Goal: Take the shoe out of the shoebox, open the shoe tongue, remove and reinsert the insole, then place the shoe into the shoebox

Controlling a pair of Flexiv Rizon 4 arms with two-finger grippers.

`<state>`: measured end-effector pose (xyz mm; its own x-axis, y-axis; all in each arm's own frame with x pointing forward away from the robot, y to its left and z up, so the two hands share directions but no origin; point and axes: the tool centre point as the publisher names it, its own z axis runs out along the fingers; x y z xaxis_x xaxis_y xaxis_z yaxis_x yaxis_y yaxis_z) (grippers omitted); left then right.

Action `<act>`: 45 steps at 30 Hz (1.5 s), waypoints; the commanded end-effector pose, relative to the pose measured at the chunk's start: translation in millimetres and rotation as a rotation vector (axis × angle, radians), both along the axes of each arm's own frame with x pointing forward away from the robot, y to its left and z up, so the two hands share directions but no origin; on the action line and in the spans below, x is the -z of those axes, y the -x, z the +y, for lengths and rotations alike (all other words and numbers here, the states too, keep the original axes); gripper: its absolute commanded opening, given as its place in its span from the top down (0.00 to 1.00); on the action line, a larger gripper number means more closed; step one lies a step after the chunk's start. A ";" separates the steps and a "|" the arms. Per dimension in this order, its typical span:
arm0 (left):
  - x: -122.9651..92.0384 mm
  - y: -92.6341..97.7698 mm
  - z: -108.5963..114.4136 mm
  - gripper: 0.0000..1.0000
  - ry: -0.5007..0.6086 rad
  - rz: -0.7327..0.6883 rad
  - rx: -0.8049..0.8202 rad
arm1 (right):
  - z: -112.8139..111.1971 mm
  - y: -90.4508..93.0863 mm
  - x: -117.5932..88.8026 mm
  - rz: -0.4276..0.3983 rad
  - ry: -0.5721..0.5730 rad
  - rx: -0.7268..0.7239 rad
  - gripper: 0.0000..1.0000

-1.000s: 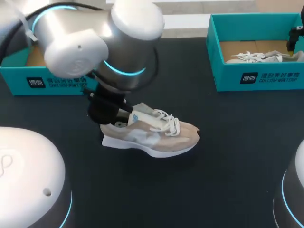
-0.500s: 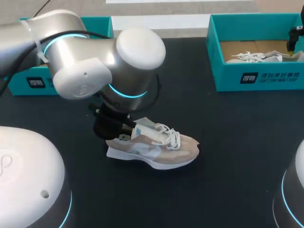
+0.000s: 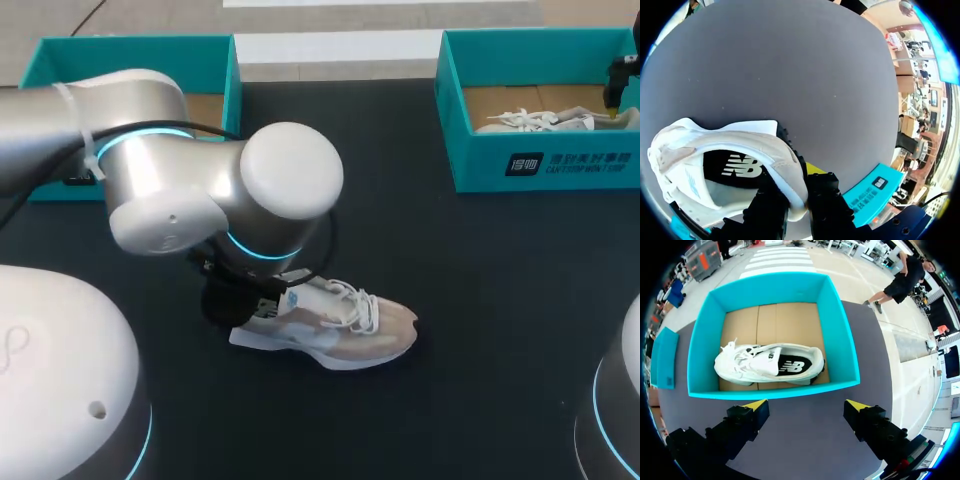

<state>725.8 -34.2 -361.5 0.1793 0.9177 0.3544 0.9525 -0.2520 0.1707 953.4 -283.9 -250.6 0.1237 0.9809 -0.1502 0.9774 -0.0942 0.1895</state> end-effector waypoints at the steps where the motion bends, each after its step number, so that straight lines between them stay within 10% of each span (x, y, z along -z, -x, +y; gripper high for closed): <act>1: 6.3 -1.6 -0.8 1.00 0.000 0.008 -0.013 | 0.4 0.4 -0.1 -0.001 0.000 0.001 0.00; 4: 8.8 -2.3 0.0 0.85 0.002 0.034 -0.026 | 0.4 0.4 -0.1 -0.001 0.000 0.001 0.00; 7: 8.7 -2.3 0.3 0.00 0.017 0.053 -0.034 | 0.4 0.4 -0.1 -0.001 0.000 0.001 0.00; 28: -58.1 -5.8 -1.5 0.00 0.310 0.175 -0.149 | 0.4 0.4 -0.1 -0.001 0.000 0.001 0.00; 45: -75.0 5.5 71.6 0.00 0.813 0.544 -0.551 | 0.4 0.4 -0.1 -0.001 0.000 0.001 0.00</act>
<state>722.3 15.2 -284.6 -0.2160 0.9760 -0.0293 0.9503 0.2032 -0.2360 953.4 -283.9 -250.6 0.1237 0.9809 -0.1502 0.9774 -0.0942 0.1895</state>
